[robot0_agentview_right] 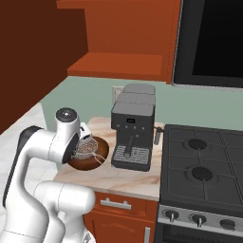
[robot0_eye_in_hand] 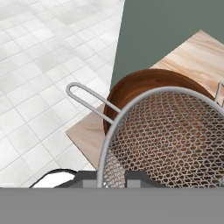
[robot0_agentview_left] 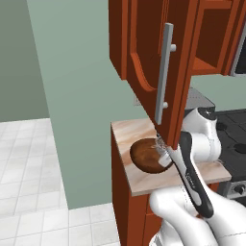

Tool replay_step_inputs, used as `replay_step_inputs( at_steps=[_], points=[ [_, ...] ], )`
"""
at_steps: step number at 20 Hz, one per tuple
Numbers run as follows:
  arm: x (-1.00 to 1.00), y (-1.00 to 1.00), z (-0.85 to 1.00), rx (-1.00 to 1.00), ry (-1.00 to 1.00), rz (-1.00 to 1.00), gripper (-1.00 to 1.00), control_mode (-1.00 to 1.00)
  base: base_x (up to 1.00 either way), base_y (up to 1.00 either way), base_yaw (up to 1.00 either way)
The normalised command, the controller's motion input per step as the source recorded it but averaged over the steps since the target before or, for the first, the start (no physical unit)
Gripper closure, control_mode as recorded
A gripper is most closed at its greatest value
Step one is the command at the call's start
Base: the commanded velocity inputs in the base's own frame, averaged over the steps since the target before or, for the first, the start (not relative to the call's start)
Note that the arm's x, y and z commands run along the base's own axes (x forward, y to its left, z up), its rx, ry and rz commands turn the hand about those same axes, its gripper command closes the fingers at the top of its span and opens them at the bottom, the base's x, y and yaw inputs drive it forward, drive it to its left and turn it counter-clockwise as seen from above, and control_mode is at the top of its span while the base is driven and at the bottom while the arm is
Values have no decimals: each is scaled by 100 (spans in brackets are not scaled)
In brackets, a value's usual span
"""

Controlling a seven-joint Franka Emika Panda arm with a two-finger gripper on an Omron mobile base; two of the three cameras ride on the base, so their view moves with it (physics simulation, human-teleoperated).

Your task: Open the cabinet and setup a tea strainer by placing it in the bowl upright.

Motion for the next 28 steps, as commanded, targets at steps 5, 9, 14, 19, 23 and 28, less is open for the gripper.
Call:
replay_step_inputs(
  at_steps=[5, 9, 14, 19, 23, 28],
  points=[
    [21, 0, -15, 0, 0, 0, 100, -100, 0, 0, 0],
    [8, 6, -16, 0, 0, 1, 100, -100, 0, 0, 0],
    [0, 11, -14, 0, 0, 1, 100, -100, 0, 0, 0],
    [0, 1, -8, 0, 0, 1, 100, -100, 0, 0, 0],
    [0, 0, -1, 0, 0, 2, 100, -100, 0, 0, 0],
    [0, 4, -5, 0, 0, 4, 100, -100, 0, 0, 0]
  ],
)
